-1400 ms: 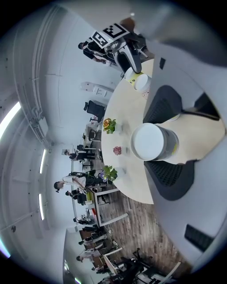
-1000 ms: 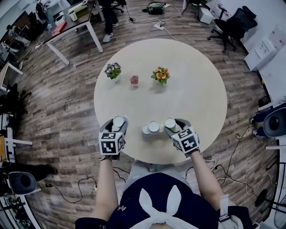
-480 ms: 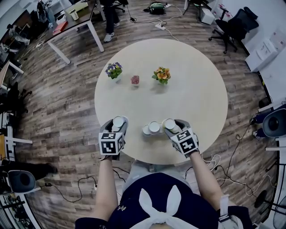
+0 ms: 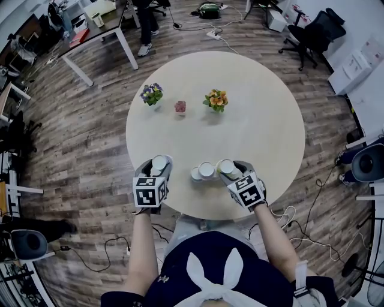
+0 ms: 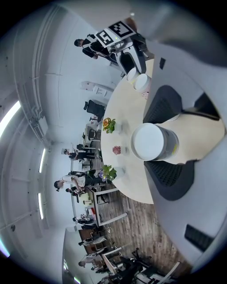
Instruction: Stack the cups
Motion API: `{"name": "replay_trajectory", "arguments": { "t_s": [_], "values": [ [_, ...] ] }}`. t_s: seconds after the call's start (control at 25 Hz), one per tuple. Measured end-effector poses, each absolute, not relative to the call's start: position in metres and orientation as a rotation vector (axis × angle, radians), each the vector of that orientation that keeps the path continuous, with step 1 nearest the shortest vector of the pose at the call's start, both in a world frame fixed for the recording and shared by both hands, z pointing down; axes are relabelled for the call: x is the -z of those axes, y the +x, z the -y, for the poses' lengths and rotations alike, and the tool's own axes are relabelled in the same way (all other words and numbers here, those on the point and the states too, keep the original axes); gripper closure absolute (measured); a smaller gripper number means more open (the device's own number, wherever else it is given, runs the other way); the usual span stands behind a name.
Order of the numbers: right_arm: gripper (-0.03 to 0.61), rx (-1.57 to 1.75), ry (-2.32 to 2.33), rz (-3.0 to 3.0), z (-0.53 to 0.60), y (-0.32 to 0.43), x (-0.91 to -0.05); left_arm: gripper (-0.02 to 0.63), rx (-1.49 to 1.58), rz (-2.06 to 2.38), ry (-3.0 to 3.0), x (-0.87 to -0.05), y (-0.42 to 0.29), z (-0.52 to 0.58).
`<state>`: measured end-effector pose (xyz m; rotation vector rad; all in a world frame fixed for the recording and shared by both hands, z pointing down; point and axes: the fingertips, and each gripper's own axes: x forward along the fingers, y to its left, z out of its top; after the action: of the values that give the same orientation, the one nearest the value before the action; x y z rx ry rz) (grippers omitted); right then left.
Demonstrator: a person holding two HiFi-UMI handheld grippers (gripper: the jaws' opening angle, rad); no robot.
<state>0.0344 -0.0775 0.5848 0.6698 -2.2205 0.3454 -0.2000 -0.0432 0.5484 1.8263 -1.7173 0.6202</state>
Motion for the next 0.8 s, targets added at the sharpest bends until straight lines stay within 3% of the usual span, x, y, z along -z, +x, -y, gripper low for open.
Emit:
{"name": "replay_trajectory", "arguments": {
  "t_s": [0.8],
  "values": [
    [0.302,-0.383,0.752,2.338,0.078,0.039,-0.551,0.341,-0.593,1.718,1.925,-0.518,-0.191,0.055]
  ]
}}
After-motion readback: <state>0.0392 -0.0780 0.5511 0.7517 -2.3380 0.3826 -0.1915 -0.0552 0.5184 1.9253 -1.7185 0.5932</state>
